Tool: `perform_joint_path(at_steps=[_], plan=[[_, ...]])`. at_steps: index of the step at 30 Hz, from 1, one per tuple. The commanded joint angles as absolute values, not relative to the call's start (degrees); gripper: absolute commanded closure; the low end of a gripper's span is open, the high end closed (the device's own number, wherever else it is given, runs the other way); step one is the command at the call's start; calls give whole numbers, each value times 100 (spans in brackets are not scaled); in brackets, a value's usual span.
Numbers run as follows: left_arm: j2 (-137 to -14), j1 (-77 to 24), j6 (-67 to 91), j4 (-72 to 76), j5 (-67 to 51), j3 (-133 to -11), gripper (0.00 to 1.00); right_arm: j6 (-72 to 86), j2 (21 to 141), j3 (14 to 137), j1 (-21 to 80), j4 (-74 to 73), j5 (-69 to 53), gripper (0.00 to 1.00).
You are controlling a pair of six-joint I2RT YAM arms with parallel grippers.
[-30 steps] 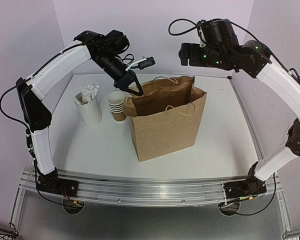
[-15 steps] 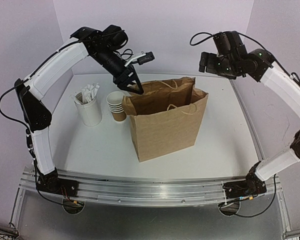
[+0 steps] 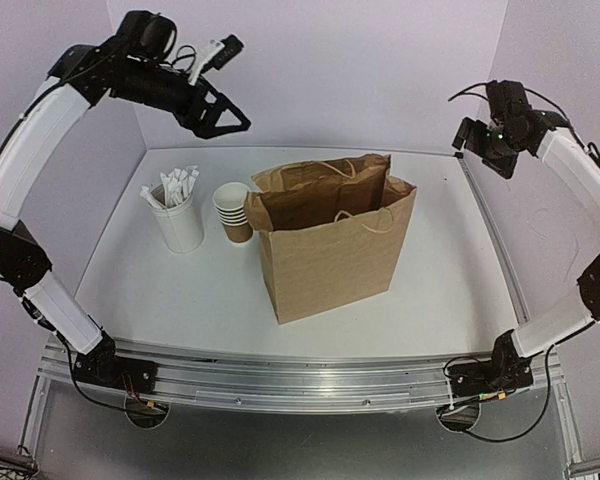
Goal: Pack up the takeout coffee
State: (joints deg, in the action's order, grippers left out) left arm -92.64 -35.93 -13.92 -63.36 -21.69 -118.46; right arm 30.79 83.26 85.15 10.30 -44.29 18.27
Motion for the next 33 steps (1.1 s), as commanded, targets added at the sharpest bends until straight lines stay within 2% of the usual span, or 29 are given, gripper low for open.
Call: perform_joint_path(at_steps=[1,4,10,19,26,33], plan=[[-8376,-2917,-356,-5285,-960,-11132,0,3308,8183,7699,139,-4448,838,2],[-7740,-2396,42,-5033,-526,-10372,0,3073,7887,7097,-240,-4206,777,2],[-6650,-1159,538,-4969,-139,-9141,0,3071,7387,5989,-281,-3463,1039,2],[-5291,351,1173,-4805,549,-6963,0,3405,7527,5322,-281,-3255,1481,2],[-4939,601,1419,-4105,698,-5126,0,3434,7191,4816,-281,-2743,1233,2],[-5284,614,1646,-2823,327,-4433,0,3386,6857,4306,-281,-2089,855,5]])
